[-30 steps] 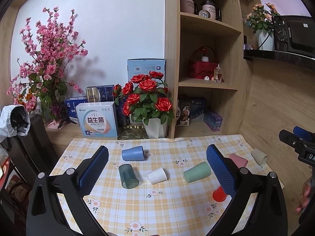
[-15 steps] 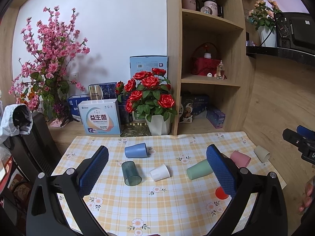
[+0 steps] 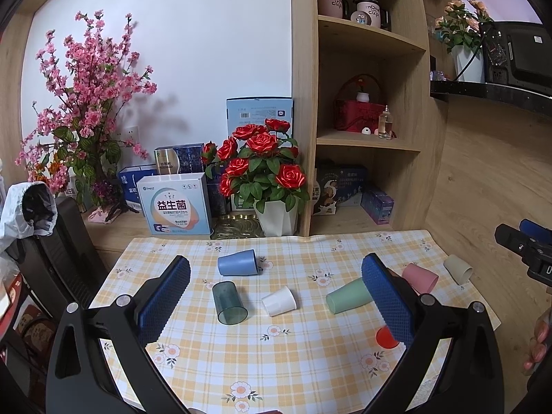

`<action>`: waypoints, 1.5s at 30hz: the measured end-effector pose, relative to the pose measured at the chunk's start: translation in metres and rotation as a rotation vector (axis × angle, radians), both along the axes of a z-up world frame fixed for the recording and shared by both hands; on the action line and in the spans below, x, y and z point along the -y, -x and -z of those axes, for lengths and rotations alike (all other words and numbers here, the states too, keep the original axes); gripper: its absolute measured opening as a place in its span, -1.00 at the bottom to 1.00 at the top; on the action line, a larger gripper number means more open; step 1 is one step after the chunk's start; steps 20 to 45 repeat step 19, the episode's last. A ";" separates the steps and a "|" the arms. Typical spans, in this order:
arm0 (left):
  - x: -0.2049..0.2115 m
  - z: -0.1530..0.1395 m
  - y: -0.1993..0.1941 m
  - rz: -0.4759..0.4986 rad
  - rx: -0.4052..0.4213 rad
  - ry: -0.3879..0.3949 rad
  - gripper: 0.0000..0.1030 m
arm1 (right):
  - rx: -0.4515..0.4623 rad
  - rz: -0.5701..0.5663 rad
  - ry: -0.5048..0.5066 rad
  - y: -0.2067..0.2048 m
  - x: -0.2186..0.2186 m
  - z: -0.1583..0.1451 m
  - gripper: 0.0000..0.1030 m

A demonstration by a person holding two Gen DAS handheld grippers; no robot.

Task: Flip cup upside down

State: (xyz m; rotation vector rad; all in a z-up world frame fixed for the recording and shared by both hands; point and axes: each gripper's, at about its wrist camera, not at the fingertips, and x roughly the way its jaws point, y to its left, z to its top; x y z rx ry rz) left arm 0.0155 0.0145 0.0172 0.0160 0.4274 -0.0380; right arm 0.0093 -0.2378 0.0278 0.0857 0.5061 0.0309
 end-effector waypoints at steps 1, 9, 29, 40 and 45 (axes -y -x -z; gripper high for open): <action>0.000 0.000 0.000 0.000 -0.001 0.000 0.89 | 0.000 0.000 0.002 0.000 0.000 0.000 0.73; -0.002 0.002 0.000 0.007 -0.015 0.015 0.89 | -0.004 -0.002 -0.001 0.001 0.000 0.000 0.73; 0.002 0.000 0.002 -0.032 0.014 -0.033 0.89 | -0.008 -0.002 -0.006 0.002 -0.001 0.003 0.73; 0.002 0.000 0.002 -0.032 0.014 -0.033 0.89 | -0.008 -0.002 -0.006 0.002 -0.001 0.003 0.73; 0.002 0.000 0.002 -0.032 0.014 -0.033 0.89 | -0.008 -0.002 -0.006 0.002 -0.001 0.003 0.73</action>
